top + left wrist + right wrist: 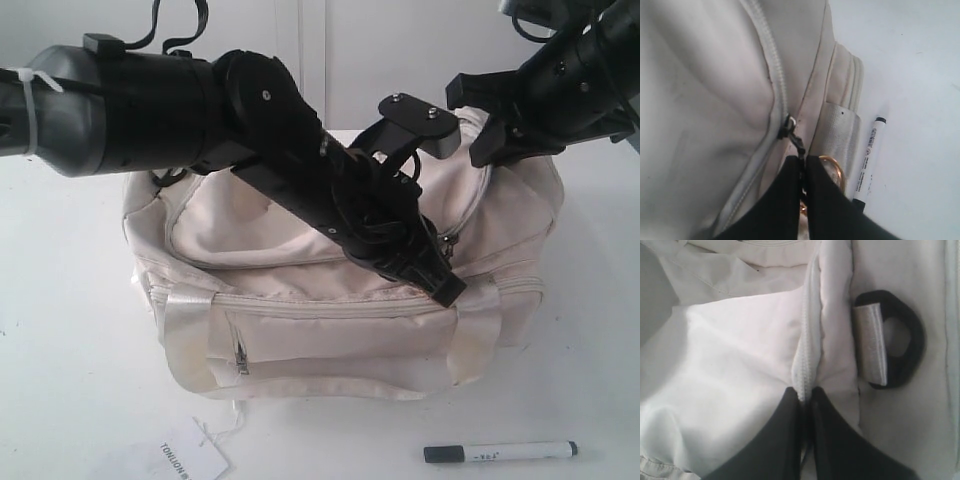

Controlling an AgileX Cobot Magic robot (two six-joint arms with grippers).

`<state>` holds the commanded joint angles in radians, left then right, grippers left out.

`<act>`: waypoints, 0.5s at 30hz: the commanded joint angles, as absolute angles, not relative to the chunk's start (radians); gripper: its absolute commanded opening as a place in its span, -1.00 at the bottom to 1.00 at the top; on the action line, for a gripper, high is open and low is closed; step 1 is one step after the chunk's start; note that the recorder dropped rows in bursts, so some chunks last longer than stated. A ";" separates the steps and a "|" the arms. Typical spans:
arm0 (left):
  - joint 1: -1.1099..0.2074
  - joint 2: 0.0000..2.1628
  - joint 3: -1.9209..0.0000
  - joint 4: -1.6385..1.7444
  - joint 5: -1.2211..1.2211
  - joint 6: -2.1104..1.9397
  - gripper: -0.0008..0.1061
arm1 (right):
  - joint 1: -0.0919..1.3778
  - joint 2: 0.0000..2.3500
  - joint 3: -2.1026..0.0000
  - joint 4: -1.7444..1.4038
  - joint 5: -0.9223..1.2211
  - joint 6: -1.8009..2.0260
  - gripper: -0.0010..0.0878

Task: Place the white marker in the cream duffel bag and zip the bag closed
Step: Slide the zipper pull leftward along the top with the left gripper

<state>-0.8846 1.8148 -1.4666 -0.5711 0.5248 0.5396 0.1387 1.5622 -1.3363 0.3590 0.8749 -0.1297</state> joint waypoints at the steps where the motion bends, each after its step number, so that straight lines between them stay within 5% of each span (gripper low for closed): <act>1: -0.885 1.815 -1.467 -0.571 0.525 0.540 -0.99 | 0.139 1.562 -1.336 0.359 0.877 -0.130 -0.98; 15: -0.885 1.815 -1.467 -0.571 0.523 0.531 -0.99 | 0.139 1.612 -1.336 0.357 0.918 -0.137 -0.98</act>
